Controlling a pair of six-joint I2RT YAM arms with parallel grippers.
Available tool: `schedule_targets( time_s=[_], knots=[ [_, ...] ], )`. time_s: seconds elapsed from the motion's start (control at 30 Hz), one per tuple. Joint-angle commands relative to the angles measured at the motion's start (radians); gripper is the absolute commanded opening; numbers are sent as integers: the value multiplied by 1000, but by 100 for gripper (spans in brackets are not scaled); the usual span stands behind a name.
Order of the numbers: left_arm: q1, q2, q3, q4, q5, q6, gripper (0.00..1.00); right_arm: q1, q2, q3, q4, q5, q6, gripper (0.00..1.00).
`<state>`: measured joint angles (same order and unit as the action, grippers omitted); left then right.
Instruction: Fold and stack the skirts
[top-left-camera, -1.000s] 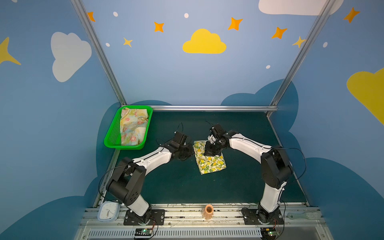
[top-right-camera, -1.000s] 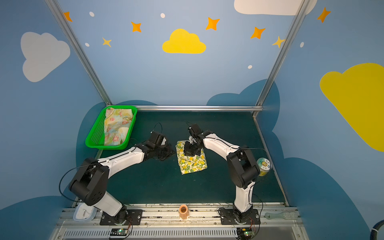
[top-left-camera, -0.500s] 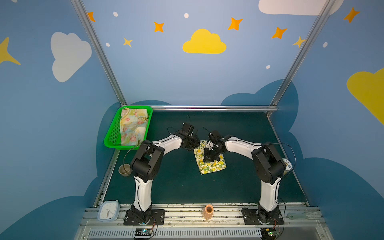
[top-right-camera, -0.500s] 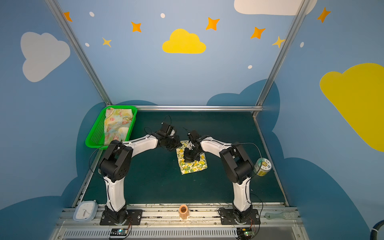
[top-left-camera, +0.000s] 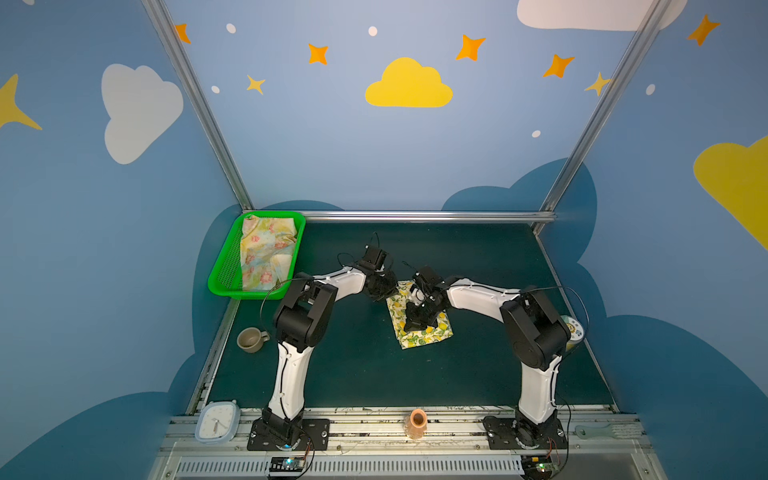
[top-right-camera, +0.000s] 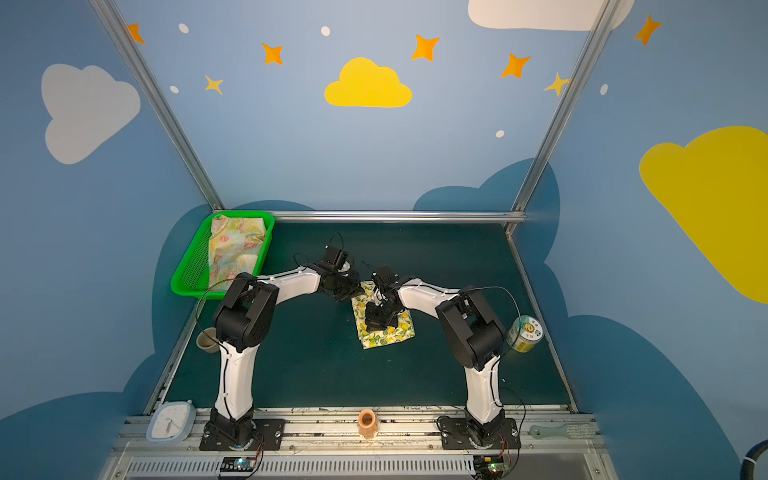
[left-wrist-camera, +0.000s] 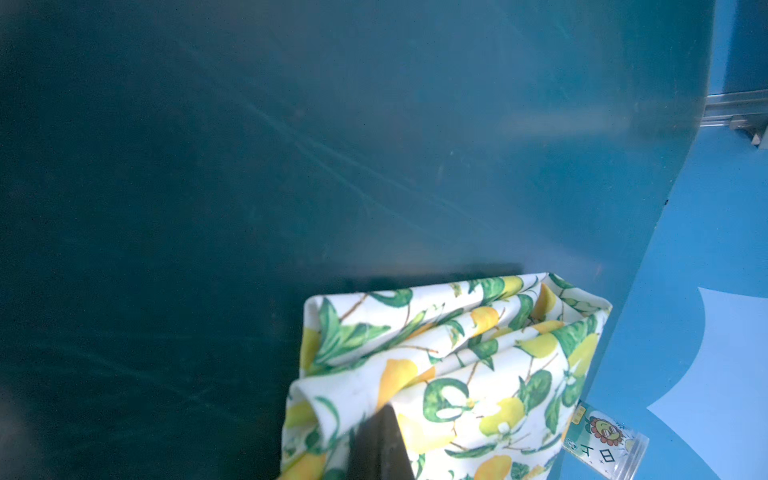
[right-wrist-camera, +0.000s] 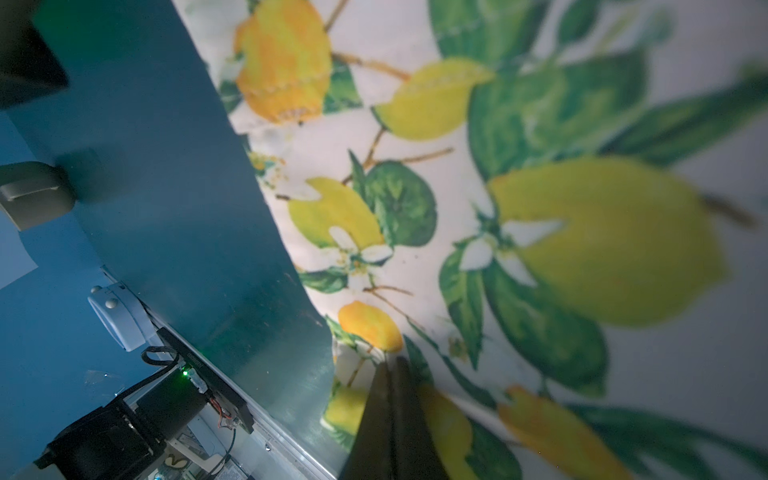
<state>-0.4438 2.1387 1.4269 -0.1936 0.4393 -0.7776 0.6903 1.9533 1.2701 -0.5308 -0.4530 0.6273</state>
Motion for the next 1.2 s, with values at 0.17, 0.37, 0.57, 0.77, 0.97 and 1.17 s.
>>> schedule_targets(
  time_s=[0.17,0.37,0.57,0.77,0.97,1.17],
  knots=[
    [12,23,12,-14,-11,19,4,40,-10,-46,-5,-4,-9,0],
    [14,41,40,-27,-18,37,4,42,17,-73,18,1,3,0],
    [11,3,39,-8,17,32,4,-15,-59,-51,-2,-55,1,0],
    [-4,-100,-17,23,37,-4,4,-140,-177,-25,-84,-77,-45,0],
    [-27,-125,-65,47,52,-42,4,-246,-201,-44,-140,5,-101,0],
    [-44,-90,-97,89,58,-81,4,-281,-176,-91,-131,63,-121,0]
  ],
)
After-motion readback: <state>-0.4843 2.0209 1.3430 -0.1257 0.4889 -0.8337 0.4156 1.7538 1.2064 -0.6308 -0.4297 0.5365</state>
